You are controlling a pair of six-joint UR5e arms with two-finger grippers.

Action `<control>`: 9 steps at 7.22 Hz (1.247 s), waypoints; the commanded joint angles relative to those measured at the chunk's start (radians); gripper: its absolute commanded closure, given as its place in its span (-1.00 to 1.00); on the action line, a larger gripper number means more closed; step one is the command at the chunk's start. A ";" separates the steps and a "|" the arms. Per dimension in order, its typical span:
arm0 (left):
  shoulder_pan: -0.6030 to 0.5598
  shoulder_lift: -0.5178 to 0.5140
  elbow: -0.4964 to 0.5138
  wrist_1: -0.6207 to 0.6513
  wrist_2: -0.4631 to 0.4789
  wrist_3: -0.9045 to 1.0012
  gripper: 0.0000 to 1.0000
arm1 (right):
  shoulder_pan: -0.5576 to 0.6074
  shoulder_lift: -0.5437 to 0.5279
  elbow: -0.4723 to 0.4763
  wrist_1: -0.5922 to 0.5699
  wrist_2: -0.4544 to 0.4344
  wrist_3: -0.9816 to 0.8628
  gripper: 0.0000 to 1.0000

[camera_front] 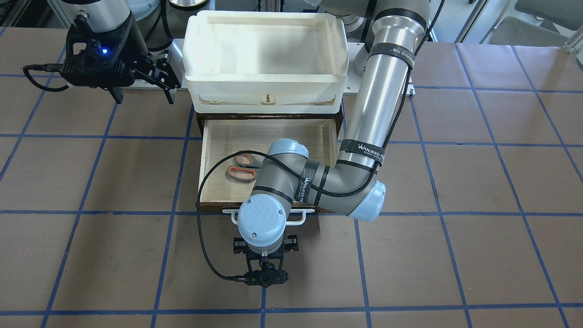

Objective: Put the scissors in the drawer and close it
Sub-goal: 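Position the left gripper at the drawer's far edge near the handle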

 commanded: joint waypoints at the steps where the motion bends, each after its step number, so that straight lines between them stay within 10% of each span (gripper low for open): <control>1: 0.000 0.003 0.002 -0.061 -0.008 0.000 -1.00 | 0.000 0.000 0.000 0.000 -0.002 -0.002 -1.00; 9: -0.014 0.040 0.004 -0.177 -0.052 -0.021 -1.00 | 0.000 0.000 0.011 -0.001 0.001 -0.033 -1.00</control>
